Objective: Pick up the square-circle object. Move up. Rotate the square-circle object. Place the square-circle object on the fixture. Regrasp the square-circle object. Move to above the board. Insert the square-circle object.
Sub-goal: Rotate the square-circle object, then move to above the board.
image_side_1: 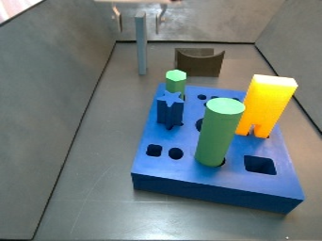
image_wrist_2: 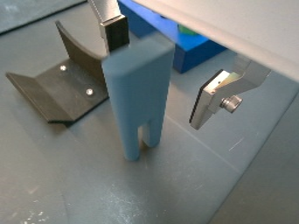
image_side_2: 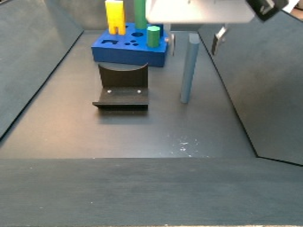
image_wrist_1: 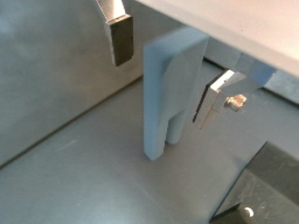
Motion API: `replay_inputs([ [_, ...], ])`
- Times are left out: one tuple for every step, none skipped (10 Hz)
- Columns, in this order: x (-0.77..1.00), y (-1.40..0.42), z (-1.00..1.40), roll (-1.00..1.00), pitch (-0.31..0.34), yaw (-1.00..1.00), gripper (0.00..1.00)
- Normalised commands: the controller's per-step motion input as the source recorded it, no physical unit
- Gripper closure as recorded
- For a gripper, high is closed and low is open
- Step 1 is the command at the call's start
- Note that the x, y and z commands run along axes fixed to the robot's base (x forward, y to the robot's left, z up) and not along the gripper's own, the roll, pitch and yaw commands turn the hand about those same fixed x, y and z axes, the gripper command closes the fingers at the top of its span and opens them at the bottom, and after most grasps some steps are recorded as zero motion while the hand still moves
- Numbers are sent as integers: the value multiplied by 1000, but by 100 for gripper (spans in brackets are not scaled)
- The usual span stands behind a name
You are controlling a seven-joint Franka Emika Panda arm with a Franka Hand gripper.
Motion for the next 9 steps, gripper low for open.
replay_inputs([
  [0, 0, 0, -98, -58, 48, 100],
  [137, -29, 1000, 148, 62, 181, 100],
  [135, -30, 1000, 148, 69, 179, 100],
  [123, -31, 1000, 147, 110, 133, 100],
  [121, -30, 1000, 148, 114, 102, 100],
  [113, -32, 1000, 149, 104, 77, 100],
  [110, -32, 1000, 149, 97, 70, 100],
  [102, -34, 1000, 148, 92, 62, 100],
  [97, -35, 1000, 146, 92, 59, 100],
])
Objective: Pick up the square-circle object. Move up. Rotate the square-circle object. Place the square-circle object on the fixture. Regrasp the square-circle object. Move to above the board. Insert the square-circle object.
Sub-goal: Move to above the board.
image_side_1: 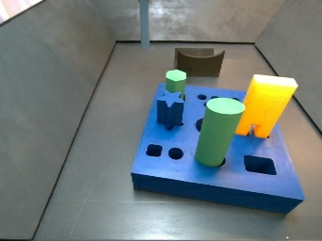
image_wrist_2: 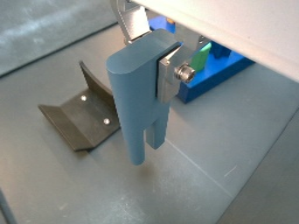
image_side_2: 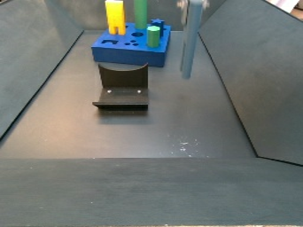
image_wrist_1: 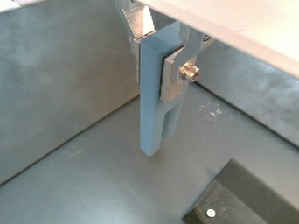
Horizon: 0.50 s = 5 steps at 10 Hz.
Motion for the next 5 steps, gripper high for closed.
replay_inputs([
  [91, -35, 1000, 144, 92, 57, 100],
  [81, -36, 1000, 140, 90, 53, 100],
  [76, -36, 1000, 138, 87, 53, 100],
  [63, -34, 943, 136, 86, 53, 100],
  [40, -27, 716, 134, 85, 54, 100],
])
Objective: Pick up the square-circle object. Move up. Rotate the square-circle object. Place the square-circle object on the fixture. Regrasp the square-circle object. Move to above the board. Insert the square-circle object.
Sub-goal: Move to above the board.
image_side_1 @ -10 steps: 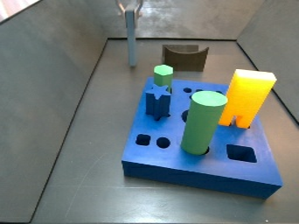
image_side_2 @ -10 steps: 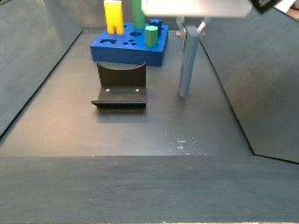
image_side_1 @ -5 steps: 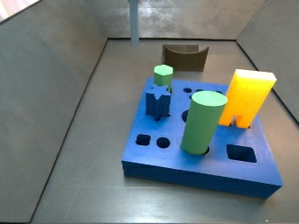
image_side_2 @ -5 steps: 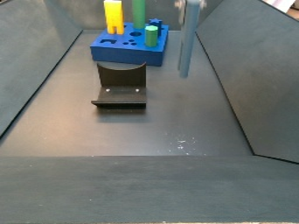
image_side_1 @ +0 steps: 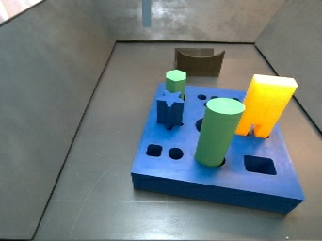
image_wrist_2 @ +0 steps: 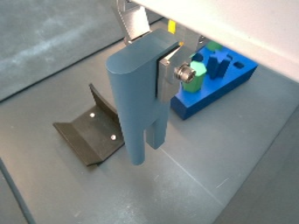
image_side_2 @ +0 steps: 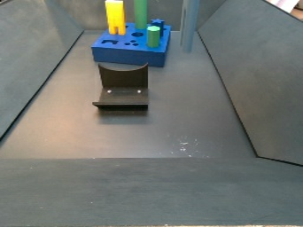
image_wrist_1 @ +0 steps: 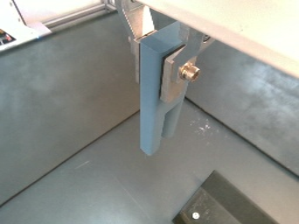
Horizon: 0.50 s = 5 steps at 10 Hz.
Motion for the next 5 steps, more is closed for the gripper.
replay_inputs([
  [27, -19, 545, 132, 85, 54, 100],
  [18, -13, 319, 127, 85, 52, 100],
  [149, -1000, 147, -42, 213, -264, 100],
  [153, -1000, 114, -41, 202, -242, 100],
  [163, -1000, 125, -50, 199, -145, 100],
])
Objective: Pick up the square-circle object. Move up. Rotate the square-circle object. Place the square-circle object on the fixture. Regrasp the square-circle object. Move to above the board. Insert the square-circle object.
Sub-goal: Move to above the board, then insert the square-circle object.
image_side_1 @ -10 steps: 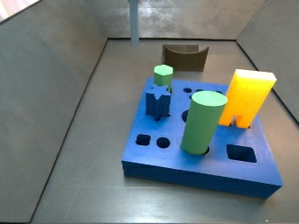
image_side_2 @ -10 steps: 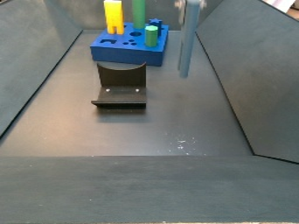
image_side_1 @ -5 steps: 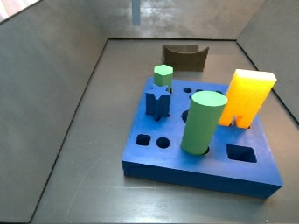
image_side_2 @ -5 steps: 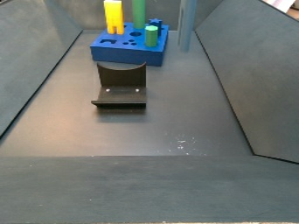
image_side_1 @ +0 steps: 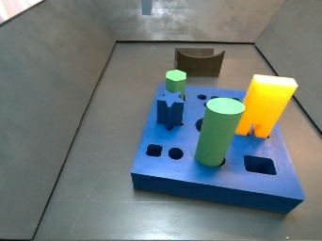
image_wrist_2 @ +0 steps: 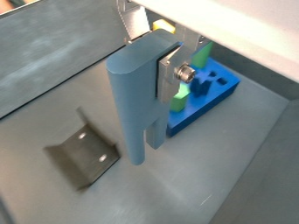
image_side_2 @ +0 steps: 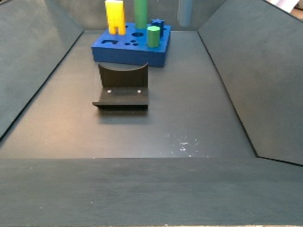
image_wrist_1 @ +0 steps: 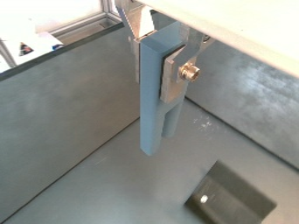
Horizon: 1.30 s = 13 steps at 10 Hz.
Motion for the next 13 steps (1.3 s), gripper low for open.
replay_inputs([
  [176, -1000, 127, -82, 176, -70, 100],
  [181, -1000, 124, -44, 150, -33, 100],
  [188, -1000, 127, -10, 136, -10, 100],
  [204, -1000, 132, -18, 130, -4, 100],
  [217, -1000, 136, -13, 132, 5, 100],
  [236, -1000, 137, -13, 130, 5, 100],
  [247, -945, 138, 1, 131, 8, 100],
  [200, -676, 105, 8, 126, 14, 100],
  [166, -491, 77, 17, 127, 11, 100],
  [114, -237, 46, 31, 102, 12, 100],
  [0, 0, 0, 0, 0, -9, 100],
  [0, -209, -111, 0, 0, -457, 100],
  [106, -189, -217, 0, -93, -829, 100],
])
